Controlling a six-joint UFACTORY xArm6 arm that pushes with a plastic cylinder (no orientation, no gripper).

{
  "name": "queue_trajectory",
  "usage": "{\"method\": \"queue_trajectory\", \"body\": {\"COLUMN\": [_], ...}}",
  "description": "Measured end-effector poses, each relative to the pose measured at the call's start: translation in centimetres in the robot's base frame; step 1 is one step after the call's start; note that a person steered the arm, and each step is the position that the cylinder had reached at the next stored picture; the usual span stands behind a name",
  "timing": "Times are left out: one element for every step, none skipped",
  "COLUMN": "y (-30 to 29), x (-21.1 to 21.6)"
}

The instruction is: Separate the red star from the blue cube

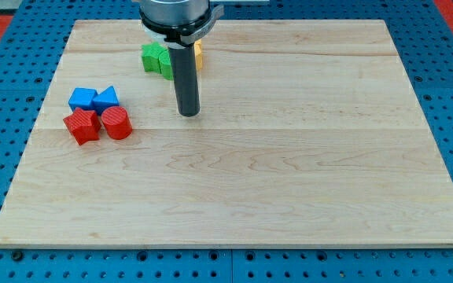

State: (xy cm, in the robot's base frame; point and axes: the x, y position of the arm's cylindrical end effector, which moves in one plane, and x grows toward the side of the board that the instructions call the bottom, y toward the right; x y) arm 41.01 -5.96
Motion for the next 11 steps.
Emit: {"method": "queue_trajectory", "body": {"y": [2.2, 1.5, -5.3, -14.1, -22.0, -19.7, -10.3, -6.4, -11.8, -16.0, -13.0], "x": [3.8, 8.4, 11.6, 11.9, 8.1, 4.9, 5.4, 5.2, 5.6, 5.8, 4.0]}}
